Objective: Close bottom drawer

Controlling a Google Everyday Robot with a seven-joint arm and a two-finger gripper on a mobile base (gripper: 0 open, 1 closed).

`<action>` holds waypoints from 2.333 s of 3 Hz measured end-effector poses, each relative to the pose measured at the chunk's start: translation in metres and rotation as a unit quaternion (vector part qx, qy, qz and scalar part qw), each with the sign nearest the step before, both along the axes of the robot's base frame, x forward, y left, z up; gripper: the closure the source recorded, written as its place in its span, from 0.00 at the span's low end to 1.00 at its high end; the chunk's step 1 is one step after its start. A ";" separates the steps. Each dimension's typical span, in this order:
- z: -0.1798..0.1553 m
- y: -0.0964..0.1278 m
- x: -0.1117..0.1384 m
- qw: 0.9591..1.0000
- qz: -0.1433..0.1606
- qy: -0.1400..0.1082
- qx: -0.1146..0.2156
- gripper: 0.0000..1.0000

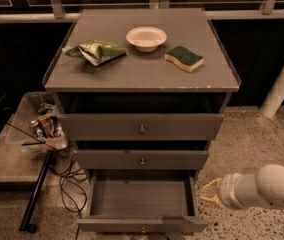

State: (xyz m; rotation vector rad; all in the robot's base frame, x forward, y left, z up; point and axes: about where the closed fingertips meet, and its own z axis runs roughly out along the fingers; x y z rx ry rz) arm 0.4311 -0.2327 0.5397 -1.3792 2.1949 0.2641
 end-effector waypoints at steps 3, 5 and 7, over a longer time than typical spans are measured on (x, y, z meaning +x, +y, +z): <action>-0.047 0.011 -0.003 1.000 0.024 0.014 0.014 1.00; -0.160 0.037 -0.007 0.996 -0.001 0.078 0.037 1.00; -0.235 0.048 -0.010 0.996 -0.011 0.074 0.058 1.00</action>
Offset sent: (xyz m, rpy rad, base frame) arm -0.0034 -0.0048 -0.0122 0.0015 -0.0246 0.0463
